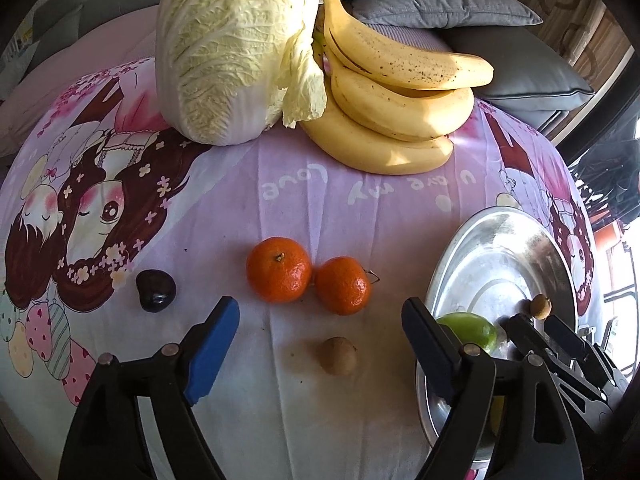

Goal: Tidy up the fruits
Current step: 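Move both open tools back toward the black fruit and brown fruit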

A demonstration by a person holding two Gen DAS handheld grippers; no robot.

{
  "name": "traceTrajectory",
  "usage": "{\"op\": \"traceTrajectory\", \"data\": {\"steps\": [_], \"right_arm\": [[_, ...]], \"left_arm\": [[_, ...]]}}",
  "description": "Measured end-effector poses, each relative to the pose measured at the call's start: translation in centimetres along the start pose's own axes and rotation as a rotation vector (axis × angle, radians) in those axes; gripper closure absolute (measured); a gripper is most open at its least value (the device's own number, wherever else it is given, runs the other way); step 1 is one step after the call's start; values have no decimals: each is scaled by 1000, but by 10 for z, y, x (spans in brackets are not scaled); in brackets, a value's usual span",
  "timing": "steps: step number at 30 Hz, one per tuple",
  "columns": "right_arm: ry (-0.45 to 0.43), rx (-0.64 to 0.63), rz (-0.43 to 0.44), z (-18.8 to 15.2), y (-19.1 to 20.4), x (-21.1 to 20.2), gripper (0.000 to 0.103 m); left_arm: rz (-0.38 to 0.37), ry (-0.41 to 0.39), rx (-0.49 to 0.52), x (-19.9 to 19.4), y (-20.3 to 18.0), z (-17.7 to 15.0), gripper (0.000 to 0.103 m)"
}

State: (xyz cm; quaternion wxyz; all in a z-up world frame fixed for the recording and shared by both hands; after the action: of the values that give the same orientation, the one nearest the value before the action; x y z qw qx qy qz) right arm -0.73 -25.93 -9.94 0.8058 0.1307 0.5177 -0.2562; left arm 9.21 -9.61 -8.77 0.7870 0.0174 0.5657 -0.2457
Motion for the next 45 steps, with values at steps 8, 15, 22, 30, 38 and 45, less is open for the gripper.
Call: {"op": "traceTrajectory", "data": {"steps": [8,15,22,30,38,45], "right_arm": [[-7,-20,-13,0,2,2,19],[-10,-36,-15,-1,4,3,13],[-17,-30,0,0,5,3,1],[-53,-35,15,6,11,-4,0],[-71,-52,68,8,25,-10,0],[-92,-74,125,8,46,-19,0]], "left_arm": [[31,3,-6,3,6,-1,18],[41,-3,3,4,5,-1,7],[50,6,9,7,7,-1,6],[45,-19,7,2,9,3,6],[15,-65,-27,-11,19,9,6],[3,-124,-103,-26,46,19,6]]}}
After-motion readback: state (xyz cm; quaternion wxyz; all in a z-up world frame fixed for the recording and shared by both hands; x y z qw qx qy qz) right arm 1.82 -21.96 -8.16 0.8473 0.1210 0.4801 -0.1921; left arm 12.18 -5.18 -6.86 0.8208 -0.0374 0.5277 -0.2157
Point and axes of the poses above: each gripper's, at about its wrist camera, not at the fingertips, and x roughly the way its jaws point, y to its left, z to its top, the point moved 9 cm from there along x, roughly the way its jaws point, and after that the axes turned 7 degrees about -z, right-handed, at the moved point
